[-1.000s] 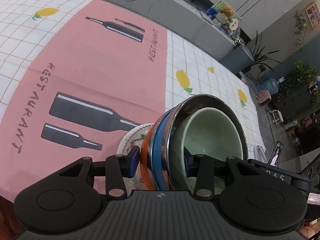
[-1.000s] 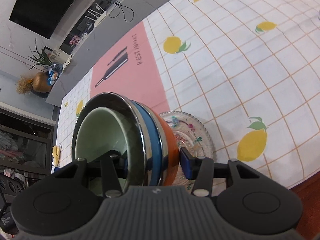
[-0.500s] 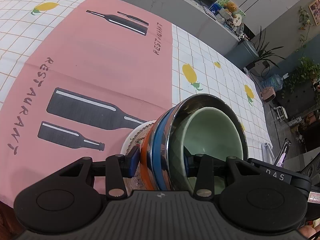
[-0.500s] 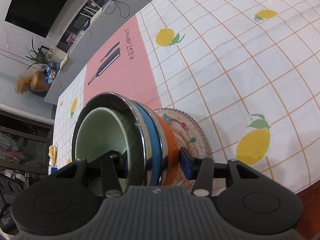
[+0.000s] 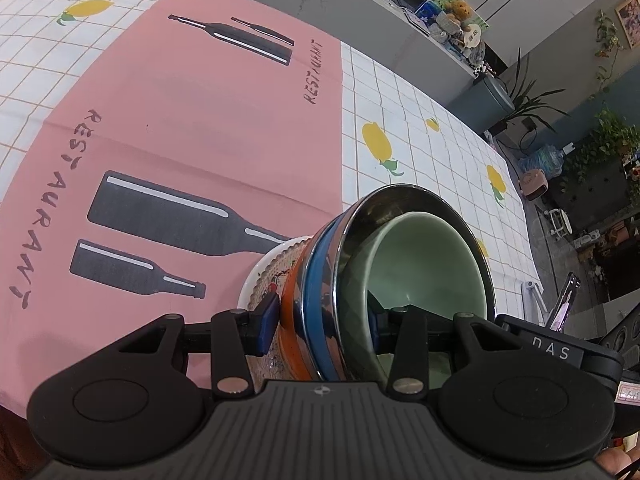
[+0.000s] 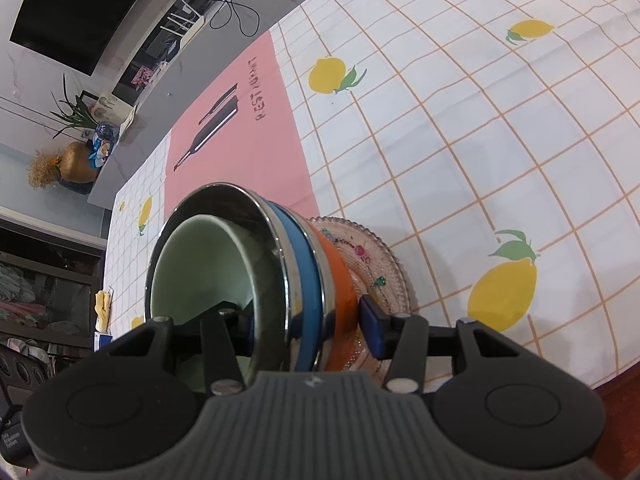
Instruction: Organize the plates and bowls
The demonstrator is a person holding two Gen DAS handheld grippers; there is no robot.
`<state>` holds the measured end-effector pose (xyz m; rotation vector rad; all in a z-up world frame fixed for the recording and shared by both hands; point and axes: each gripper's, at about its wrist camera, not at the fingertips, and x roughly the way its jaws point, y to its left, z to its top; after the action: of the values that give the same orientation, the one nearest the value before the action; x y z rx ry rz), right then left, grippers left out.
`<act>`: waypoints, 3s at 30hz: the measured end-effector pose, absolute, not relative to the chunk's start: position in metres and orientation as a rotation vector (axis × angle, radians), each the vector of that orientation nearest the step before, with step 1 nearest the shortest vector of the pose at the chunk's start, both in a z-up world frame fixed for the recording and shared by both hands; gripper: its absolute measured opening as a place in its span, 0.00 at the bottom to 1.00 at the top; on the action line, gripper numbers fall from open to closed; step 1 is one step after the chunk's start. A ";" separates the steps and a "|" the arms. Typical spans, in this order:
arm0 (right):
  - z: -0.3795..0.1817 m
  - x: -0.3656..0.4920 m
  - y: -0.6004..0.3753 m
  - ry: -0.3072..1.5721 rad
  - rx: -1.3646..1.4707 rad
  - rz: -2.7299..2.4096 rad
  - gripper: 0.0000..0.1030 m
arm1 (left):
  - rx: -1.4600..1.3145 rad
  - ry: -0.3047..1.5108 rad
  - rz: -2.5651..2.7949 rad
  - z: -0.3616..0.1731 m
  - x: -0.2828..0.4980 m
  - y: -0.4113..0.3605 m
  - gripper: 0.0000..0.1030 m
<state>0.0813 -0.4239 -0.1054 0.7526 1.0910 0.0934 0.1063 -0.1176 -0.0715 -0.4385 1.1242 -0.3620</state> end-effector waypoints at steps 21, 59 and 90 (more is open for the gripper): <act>-0.082 0.078 -0.419 0.977 0.660 0.094 0.73 | -0.325 0.898 -0.379 -0.025 0.092 -0.101 0.73; -0.003 -0.095 -0.296 0.331 -0.004 0.080 0.85 | 0.122 0.387 -0.111 0.032 -0.060 -0.051 0.67; -0.086 -0.084 -0.282 0.645 -0.026 0.050 0.85 | 0.116 0.697 -0.101 -0.048 -0.045 -0.058 0.79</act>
<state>-0.0837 -0.2816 -0.0855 -0.0262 0.6448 0.0497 -0.0448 -0.0576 -0.0481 0.1155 0.6967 -0.1010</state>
